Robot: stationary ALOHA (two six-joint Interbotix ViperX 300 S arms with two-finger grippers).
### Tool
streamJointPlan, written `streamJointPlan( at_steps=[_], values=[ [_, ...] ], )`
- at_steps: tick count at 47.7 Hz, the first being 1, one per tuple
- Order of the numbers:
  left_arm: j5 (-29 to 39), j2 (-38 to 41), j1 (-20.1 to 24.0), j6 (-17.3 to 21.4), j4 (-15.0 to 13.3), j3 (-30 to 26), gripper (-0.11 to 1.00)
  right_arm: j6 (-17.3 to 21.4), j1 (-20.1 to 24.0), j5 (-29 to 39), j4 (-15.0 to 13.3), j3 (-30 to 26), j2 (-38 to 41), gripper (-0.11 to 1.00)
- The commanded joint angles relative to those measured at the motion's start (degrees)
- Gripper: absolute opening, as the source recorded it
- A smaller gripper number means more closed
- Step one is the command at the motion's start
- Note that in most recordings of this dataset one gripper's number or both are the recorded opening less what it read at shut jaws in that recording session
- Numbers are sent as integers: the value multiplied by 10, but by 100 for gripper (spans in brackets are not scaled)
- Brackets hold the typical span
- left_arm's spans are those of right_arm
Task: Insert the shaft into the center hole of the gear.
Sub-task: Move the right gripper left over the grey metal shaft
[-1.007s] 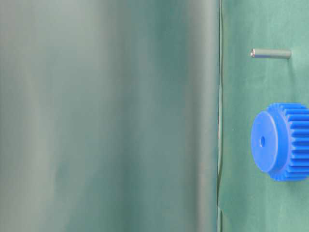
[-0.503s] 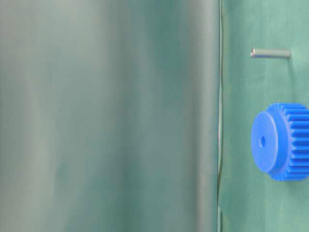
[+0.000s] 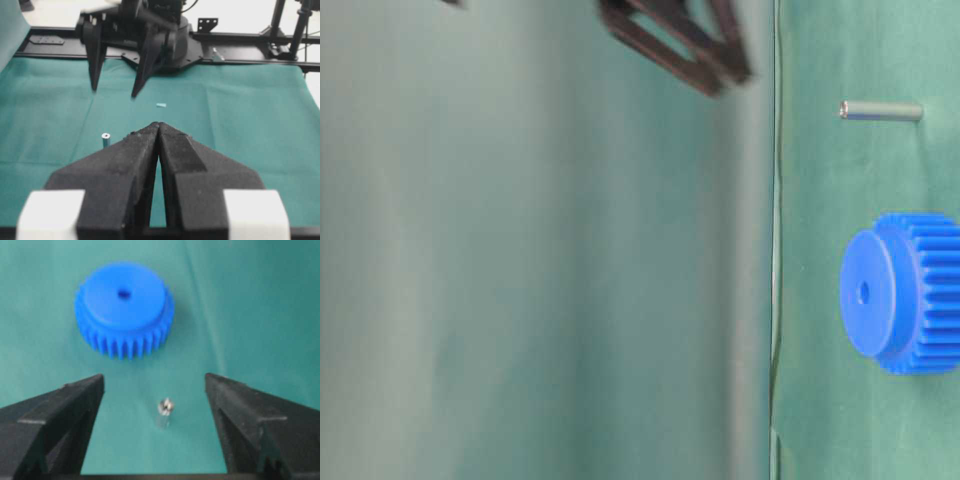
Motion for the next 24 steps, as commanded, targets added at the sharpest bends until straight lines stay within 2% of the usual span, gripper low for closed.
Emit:
streamJointPlan(
  at_steps=[1,13,24],
  values=[
    [-1,3,-1,0,1,-16,0,1,-2,-16,6,-18,34,83],
    [3,3,-1,1,1,-15,0,1,-3,-46,12,-30,105,83],
    [10,3,-1,0,2,-15,0,1,-4,-56,18,-31,123,83]
  ],
)
